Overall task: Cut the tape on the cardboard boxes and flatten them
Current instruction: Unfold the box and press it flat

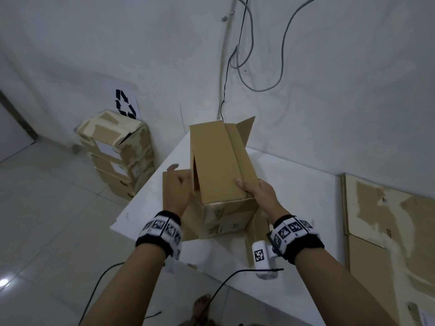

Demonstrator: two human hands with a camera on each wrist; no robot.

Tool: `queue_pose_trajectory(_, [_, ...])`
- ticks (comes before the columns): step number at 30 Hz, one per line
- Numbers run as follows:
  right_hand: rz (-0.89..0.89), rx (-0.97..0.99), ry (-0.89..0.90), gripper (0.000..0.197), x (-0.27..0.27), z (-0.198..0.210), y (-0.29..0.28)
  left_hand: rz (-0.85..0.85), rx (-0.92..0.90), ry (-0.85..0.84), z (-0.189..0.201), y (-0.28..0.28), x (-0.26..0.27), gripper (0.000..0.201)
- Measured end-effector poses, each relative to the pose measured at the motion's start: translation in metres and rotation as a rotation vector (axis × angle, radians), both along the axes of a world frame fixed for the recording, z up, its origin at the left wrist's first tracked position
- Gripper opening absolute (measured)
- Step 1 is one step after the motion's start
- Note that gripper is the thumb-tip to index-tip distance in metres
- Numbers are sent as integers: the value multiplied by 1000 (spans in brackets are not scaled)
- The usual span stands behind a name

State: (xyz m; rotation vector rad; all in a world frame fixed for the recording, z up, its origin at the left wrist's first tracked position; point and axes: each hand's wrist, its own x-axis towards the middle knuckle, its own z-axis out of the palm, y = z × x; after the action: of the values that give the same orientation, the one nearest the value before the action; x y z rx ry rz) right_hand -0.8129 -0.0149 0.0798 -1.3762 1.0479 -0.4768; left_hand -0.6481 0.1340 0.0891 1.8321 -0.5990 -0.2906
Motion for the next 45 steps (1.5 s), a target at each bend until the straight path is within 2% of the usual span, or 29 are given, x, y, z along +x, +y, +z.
queue_pose_trajectory(2, [-7, -12, -5, 65, 3, 0, -2, 57, 123, -168, -16, 29, 10, 20])
queue_pose_trajectory(3, [-7, -16, -13, 63, 6, 1, -3, 47, 197, -191, -20, 43, 14, 23])
queue_pose_trajectory(6, [-9, -5, -33, 64, 14, 2, -3, -62, 545, -289, -15, 69, 16, 18])
queue_pose_trajectory(7, [-7, -7, -39, 65, 16, 3, -3, -171, 641, -251, -8, 72, 12, 14])
queue_pose_trajectory(9, [-7, 6, -46, 67, 18, 2, -5, -480, 692, -22, 7, 70, -2, 10])
queue_pose_trajectory(11, [-2, 16, -55, 66, 18, 3, -5, -654, 677, 183, 15, 60, -8, 13])
queue_pose_trajectory(12, [2, 21, -62, 64, 17, 3, -4, -643, 649, 245, 20, 54, -7, 13])
queue_pose_trajectory(15, [5, 18, -55, 60, 12, 2, -1, -464, 404, 437, 28, 21, 21, 18])
queue_pose_trajectory(17, [-5, 2, -46, 60, 12, 3, 0, -358, 224, 515, 32, -6, 47, 45])
queue_pose_trajectory(19, [-6, -14, -30, 58, 13, 4, 1, -338, 108, 624, 32, -30, 66, 69])
queue_pose_trajectory(21, [0, -20, -26, 54, 15, 7, 1, -349, 5, 814, 24, -49, 80, 76])
queue_pose_trajectory(23, [-3, -8, -18, 52, 18, 7, -2, -278, -95, 910, 21, -58, 85, 72])
queue_pose_trajectory(26, [-15, -3, -19, 56, 27, 7, -9, -92, -171, 806, 17, -66, 94, 81])
queue_pose_trajectory(28, [-18, 21, -28, 52, 35, 8, -12, -79, -167, 688, 18, -66, 108, 85])
queue_pose_trajectory(30, [-15, 34, -29, 48, 47, 10, -17, -193, -62, 605, 21, -64, 120, 81])
queue_pose_trajectory(31, [-12, 21, -15, 48, 54, 11, -19, -319, 36, 562, 23, -63, 123, 78])
queue_pose_trajectory(33, [-19, -21, 20, 63, 70, 10, -26, -608, 275, 479, 28, -62, 121, 74])
queue_pose_trajectory(34, [-37, -21, 25, 72, 78, 8, -30, -703, 380, 451, 26, -64, 119, 86])
queue_pose_trajectory(35, [-65, -20, 29, 77, 86, 8, -33, -759, 460, 434, 20, -66, 116, 110])
queue_pose_trajectory(36, [-76, -24, 33, 78, 94, 8, -36, -766, 537, 428, 14, -69, 113, 131])
queue_pose_trajectory(37, [-74, -37, 58, 79, 102, 10, -39, -746, 575, 393, 5, -72, 110, 140])
queue_pose_trajectory(40, [49, -133, 299, 90, 122, 9, -45, -647, 587, 229, -21, -75, 101, 134])
queue_pose_trajectory(42, [118, -137, 459, 118, 129, -1, -48, -583, 539, 161, -38, -76, 101, 121])
queue_pose_trajectory(43, [147, -108, 488, 129, 132, -4, -47, -543, 519, 142, -47, -76, 102, 111])
queue_pose_trajectory(45, [245, -45, 510, 131, 134, -12, -49, -521, 452, 193, -70, -76, 109, 100])
